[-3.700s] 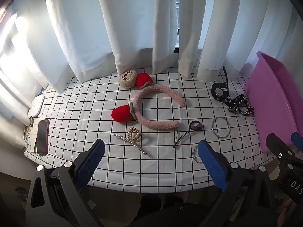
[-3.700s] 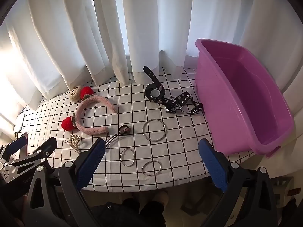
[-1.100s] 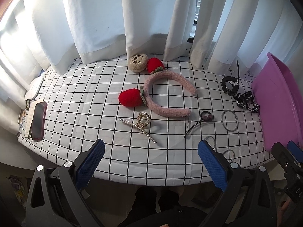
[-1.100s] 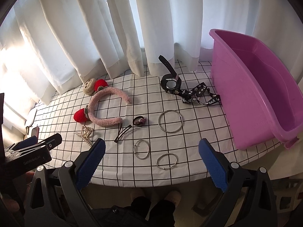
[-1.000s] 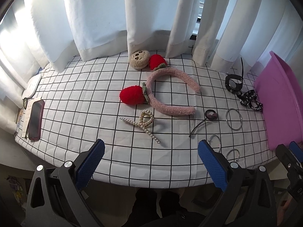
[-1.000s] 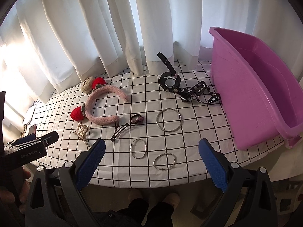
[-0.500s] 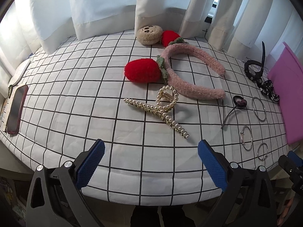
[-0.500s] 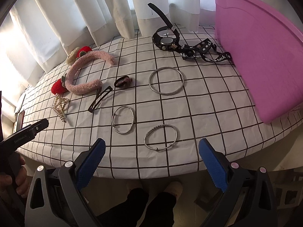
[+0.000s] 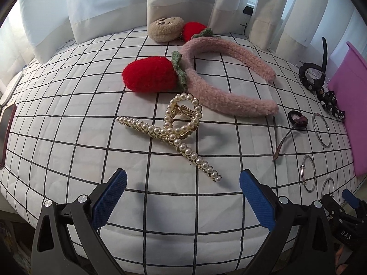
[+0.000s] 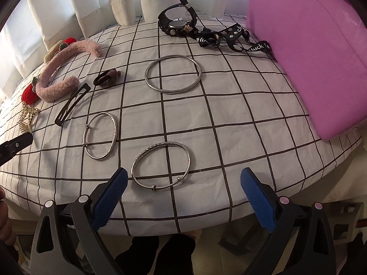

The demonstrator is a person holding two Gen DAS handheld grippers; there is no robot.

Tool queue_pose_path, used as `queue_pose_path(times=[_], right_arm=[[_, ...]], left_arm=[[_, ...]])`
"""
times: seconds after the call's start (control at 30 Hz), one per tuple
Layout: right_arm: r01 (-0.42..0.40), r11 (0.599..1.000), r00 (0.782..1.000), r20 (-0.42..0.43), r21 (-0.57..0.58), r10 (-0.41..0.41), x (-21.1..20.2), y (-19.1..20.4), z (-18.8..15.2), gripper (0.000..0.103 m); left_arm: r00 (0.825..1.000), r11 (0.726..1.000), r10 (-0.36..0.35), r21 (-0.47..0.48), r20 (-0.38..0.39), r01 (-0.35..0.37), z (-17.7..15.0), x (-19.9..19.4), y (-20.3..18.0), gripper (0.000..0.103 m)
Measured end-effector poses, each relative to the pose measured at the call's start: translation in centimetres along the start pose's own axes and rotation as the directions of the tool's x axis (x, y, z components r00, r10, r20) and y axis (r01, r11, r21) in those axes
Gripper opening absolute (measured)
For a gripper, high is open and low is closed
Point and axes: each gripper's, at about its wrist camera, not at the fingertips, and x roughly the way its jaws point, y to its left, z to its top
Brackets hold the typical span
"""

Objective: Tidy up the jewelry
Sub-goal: 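Close the left tool on the pearl hair clip while the right tool grasps the beaded silver bangle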

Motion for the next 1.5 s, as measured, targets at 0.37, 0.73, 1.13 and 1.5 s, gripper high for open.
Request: queue_pose_path(times=[0.37, 0.73, 1.13, 1.5], right_arm=[[0.008, 1.000, 0.998, 0.056, -0.018, -0.007, 0.5, 0.4, -0.2, 0.094], [0.005, 1.000, 0.994, 0.112, -0.023, -0.002, 0.2, 0.4, -0.9, 0.094], [0.010, 1.000, 0.992, 0.127, -0.023, -0.007, 0.1, 0.5, -1.0, 0.094], [-0.026, 0.995, 0.991, 0.132, -0.098, 0.038, -0.6, 1.8, -1.1, 0.064]], left_arm=[[1.000, 1.000, 0.016, -0.010, -0.003, -0.016, 0.6, 1.5, 0.1, 0.097], [0.995, 0.998, 0.067, 0.001, 0.073, -0.067, 0.0, 1.8, -0.6, 0.098], [0.985, 0.997, 0.080, -0.022, 0.156, -0.078, 0.2, 1.3, -0.9, 0.064], [0.982, 0.997, 0.076, -0.022, 0.170, -0.073, -0.2, 0.6, 0.4, 0.010]])
